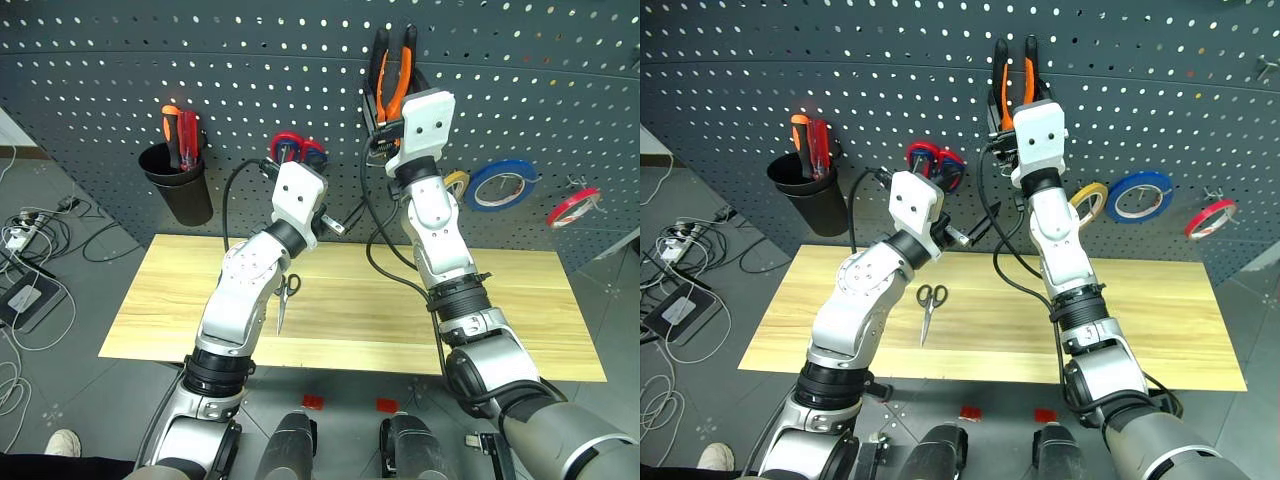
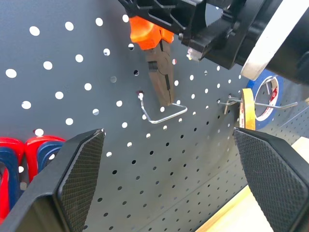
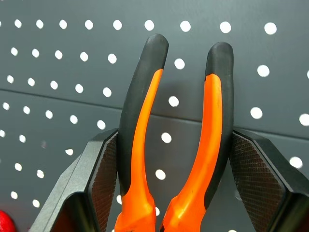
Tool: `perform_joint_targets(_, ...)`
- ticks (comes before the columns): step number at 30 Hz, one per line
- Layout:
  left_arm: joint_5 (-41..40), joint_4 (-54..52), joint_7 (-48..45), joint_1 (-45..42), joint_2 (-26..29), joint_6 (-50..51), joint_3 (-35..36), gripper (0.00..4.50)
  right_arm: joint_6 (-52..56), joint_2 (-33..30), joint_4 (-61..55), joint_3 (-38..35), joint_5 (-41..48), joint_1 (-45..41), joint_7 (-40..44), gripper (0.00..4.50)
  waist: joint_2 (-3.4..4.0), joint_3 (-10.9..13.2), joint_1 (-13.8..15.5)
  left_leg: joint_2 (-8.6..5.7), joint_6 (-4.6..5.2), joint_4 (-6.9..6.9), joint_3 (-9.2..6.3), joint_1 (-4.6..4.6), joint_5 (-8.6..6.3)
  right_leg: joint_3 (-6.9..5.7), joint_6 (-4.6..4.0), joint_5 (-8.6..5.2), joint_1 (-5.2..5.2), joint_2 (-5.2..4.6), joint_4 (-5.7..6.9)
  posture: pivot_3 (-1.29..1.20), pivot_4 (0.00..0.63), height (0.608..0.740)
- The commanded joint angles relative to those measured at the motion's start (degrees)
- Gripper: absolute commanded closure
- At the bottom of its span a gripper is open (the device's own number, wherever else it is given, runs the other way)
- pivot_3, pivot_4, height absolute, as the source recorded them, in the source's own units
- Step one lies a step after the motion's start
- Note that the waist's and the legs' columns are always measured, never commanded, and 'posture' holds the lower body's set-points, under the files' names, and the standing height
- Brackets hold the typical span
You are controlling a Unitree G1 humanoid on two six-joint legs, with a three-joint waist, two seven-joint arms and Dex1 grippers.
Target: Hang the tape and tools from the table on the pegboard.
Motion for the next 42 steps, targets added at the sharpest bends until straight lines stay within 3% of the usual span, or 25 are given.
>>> perform_joint_targets(1,-0.1,-2.4,-0.3,-0.7,0.1,-0.2,0.3,0.00,-5.1,0.4,0.4,0.3,-0.9,-0.7,-1.0,1.36,0.00,0.0,0.0,0.00,0.00,0.00,0.00,0.00,0.00,0.00,0.00,0.00,0.00,0.00,0.00,0.23,0.215,0.740)
perform_joint_targets(12,-0.2,-2.5,-0.8,-1.0,0.6,0.3,0.4,0.00,-8.1,0.5,6.1,0.3,-3.7,-1.1,-5.9,1.36,0.01,0.0,0.0,0.00,0.00,-0.01,0.00,0.00,0.00,0.01,0.00,0.00,0.00,0.00,-0.01,0.24,0.216,0.740)
perform_joint_targets(16,-0.1,-2.6,-0.7,-1.0,0.4,0.3,0.2,0.00,-8.1,0.0,6.0,0.3,-3.5,-0.7,-5.6,0.04,0.01,0.0,0.0,0.00,0.00,-0.01,0.00,0.00,0.00,0.00,0.00,0.00,0.01,0.00,-0.01,0.24,0.216,0.740)
perform_joint_targets(25,-0.1,-2.4,-0.8,-1.0,0.3,0.1,0.4,0.00,-6.3,-0.7,3.2,0.1,-2.4,1.5,-3.8,0.04,0.01,0.0,0.1,0.00,0.00,-0.01,-0.01,0.01,0.00,0.01,0.00,0.00,0.02,0.00,-0.01,0.23,0.217,0.740)
perform_joint_targets(34,-0.4,-4.9,-0.9,1.5,0.3,1.3,0.0,0.00,6.4,-2.9,-19.5,3.7,7.4,15.2,14.6,0.04,0.01,0.1,0.3,-0.01,0.01,0.01,-0.06,-0.01,-0.01,0.01,0.00,0.00,0.04,-0.01,-0.04,0.22,0.229,0.740)
perform_joint_targets(42,-1.0,-7.7,-0.7,4.0,0.2,3.5,-0.3,0.00,16.5,-5.5,-30.0,3.8,10.5,20.9,20.2,0.04,0.02,0.1,0.0,0.00,0.04,-0.01,-0.07,0.04,-0.02,0.04,0.00,0.00,0.05,0.02,-0.05,0.19,0.240,0.740)
